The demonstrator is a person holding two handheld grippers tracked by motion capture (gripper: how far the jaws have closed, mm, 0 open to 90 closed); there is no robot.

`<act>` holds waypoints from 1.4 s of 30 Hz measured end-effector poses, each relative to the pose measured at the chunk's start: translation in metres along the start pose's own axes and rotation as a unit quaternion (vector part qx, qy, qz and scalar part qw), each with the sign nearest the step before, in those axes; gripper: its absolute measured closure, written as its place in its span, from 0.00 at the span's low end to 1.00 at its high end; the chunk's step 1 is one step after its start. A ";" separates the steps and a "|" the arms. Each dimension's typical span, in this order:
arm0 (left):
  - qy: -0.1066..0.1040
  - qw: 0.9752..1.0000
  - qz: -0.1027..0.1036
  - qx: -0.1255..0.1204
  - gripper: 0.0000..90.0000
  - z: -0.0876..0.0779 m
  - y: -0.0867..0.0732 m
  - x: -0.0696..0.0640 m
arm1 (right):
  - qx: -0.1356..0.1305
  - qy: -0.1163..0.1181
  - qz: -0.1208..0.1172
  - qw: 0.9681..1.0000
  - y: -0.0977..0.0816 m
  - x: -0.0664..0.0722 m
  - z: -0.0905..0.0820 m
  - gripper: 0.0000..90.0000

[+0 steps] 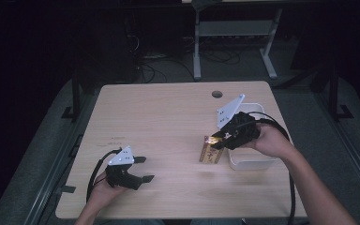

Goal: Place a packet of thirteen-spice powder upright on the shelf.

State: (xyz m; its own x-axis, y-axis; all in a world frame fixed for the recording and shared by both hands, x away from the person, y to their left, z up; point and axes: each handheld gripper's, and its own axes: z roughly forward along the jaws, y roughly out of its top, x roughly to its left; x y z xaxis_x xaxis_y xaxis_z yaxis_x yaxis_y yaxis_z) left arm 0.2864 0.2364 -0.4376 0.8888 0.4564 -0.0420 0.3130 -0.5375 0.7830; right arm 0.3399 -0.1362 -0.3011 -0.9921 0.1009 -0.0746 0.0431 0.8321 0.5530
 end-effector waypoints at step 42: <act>-0.006 1.000 -0.020 0.003 0.26 -0.001 -0.003 0.006 | 0.099 -0.038 -0.017 0.994 -0.041 -0.019 -0.045 0.76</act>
State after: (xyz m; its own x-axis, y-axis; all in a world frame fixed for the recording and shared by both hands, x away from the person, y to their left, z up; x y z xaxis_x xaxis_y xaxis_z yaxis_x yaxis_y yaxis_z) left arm 0.2906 0.2412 -0.4396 0.8800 0.4682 -0.0803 0.3493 -0.5231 0.7774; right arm 0.3519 -0.1969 -0.2850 -0.9818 0.1060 -0.1574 0.0397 0.9258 0.3758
